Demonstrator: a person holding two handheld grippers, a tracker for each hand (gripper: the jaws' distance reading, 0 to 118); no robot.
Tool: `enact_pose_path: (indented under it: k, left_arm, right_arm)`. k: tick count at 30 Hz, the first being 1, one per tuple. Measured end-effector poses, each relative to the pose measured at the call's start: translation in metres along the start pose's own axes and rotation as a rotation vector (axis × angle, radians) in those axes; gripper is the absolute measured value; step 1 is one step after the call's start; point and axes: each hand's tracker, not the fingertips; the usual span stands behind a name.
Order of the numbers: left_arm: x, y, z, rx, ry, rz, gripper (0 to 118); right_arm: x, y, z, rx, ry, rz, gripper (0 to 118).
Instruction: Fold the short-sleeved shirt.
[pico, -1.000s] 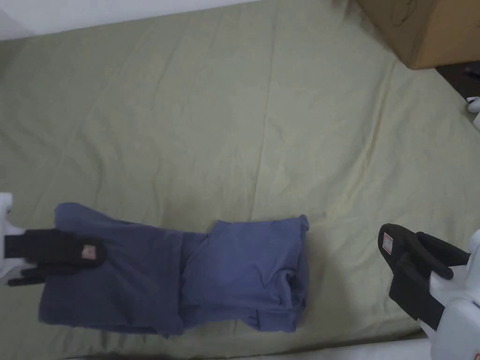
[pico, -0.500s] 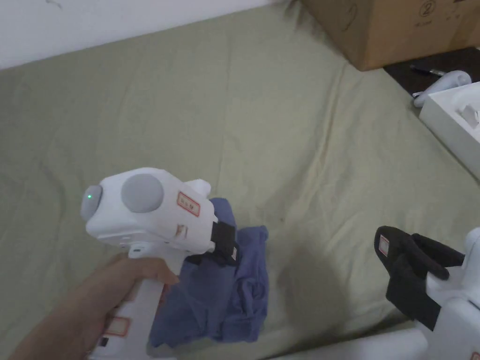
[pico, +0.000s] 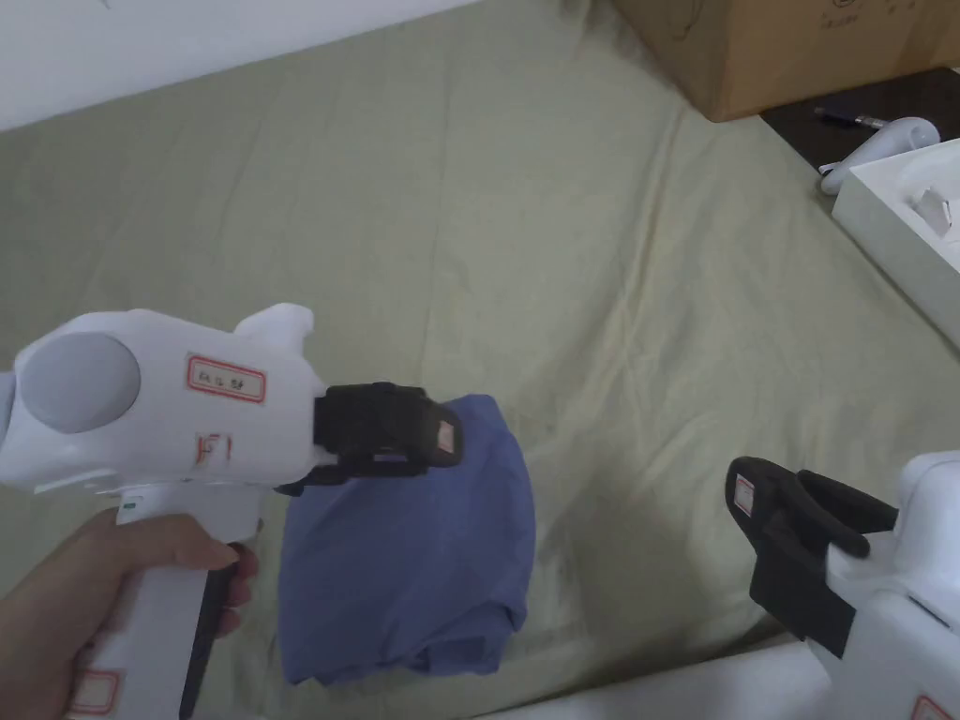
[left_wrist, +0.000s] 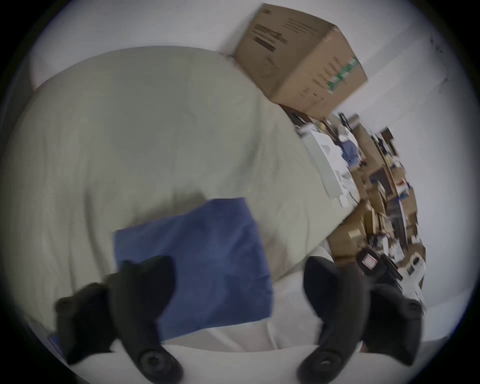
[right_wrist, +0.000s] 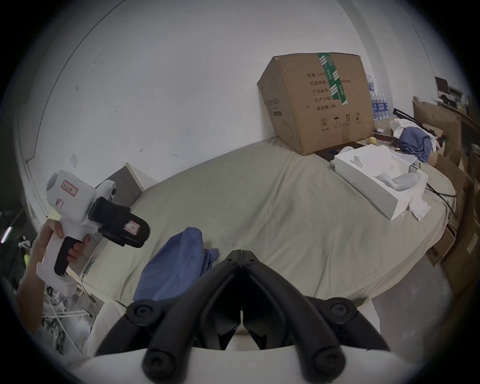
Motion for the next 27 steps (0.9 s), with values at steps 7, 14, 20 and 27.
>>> enact_pose_path:
  k: [7, 14, 20, 27]
  left_arm:
    - [-0.028, -0.032, -0.039, -0.017, -0.037, 0.166, 0]
    - [-0.006, -0.038, -0.084, -0.063, -0.069, 0.112, 0]
    - [0.027, -0.047, -0.132, -0.141, -0.031, 0.056, 0]
    - [0.05, -0.061, -0.157, -0.215, -0.099, -0.026, 0]
  right_arm:
    - [-0.014, 0.002, -0.001, -0.017, 0.03, 0.049, 0]
    - [-0.01, 0.002, 0.001, -0.027, 0.025, 0.043, 0]
    - [-0.003, -0.001, 0.0, -0.038, 0.004, 0.026, 0]
    - [-0.005, 0.003, 0.003, -0.043, 0.002, 0.049, 0]
